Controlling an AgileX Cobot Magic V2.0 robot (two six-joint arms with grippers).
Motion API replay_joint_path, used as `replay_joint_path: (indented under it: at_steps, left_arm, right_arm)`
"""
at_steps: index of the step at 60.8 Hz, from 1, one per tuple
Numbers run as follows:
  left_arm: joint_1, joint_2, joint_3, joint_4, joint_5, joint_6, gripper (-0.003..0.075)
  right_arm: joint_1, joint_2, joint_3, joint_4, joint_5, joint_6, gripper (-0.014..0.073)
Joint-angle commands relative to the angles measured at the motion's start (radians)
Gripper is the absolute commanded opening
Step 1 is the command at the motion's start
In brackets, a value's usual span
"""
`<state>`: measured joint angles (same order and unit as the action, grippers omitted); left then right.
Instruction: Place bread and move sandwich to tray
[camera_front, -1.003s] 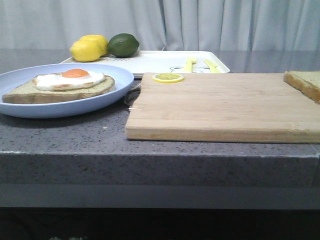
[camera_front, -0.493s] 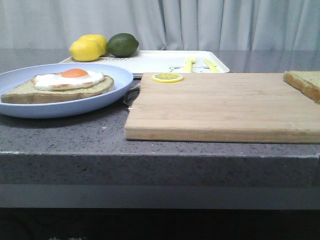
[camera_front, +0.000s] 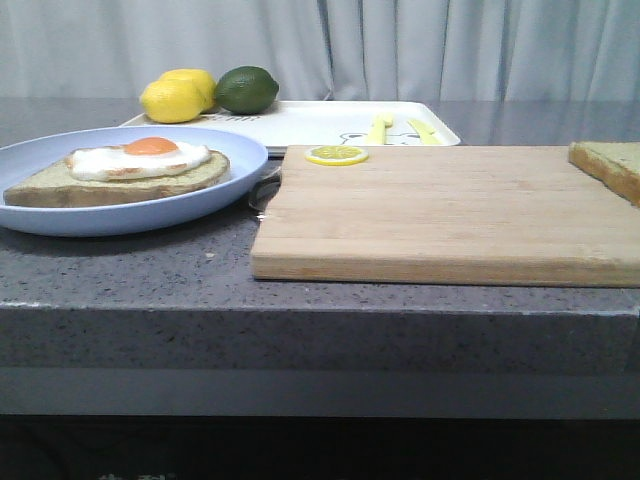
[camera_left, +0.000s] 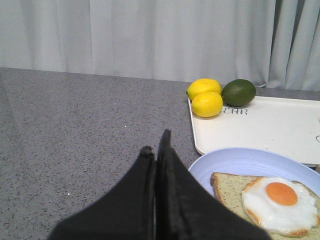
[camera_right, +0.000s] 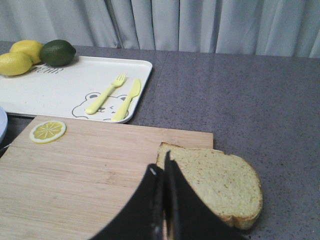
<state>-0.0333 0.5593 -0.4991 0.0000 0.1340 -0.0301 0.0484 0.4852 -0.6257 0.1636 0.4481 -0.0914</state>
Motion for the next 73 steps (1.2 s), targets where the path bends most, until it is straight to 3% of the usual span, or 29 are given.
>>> replay_joint_path:
  at_steps: [1,12,20,25,33,39,55,73]
  left_arm:
    - [0.001,0.011,-0.04,0.0,-0.093,-0.007,-0.0019]
    - [0.001,0.011,-0.04,0.0,-0.092,-0.007,-0.0018]
    - [0.001,0.011,-0.04,0.0,-0.09,-0.007,0.0028]
    - [0.001,0.011,-0.04,0.0,-0.09,-0.007,0.0128]
    - [0.001,0.011,-0.04,0.0,-0.09,-0.007,0.0386]
    - [0.001,0.011,-0.04,0.0,-0.09,-0.007,0.0538]
    - [0.001,0.011,-0.04,0.0,-0.09,-0.007,0.0557]
    - [0.001,0.011,-0.04,0.0,-0.09,-0.007,0.0557]
  right_arm:
    - [-0.003,0.012,-0.038,0.001,-0.07,-0.002,-0.0073]
    - [-0.003,0.012,-0.038,0.001,-0.07,-0.002,-0.0066]
    - [-0.003,0.012,-0.038,0.001,-0.07,-0.002,0.0064]
    - [-0.003,0.012,-0.038,0.001,-0.07,-0.002,0.0195]
    - [-0.003,0.012,-0.038,0.001,-0.07,-0.002,0.0478]
    - [-0.003,0.012,-0.038,0.001,-0.07,-0.002,0.0619]
    - [-0.006,0.06,-0.071,0.022,-0.019,0.006,0.0636]
    - [-0.108,0.472,-0.374,0.022,0.248,0.044,0.0636]
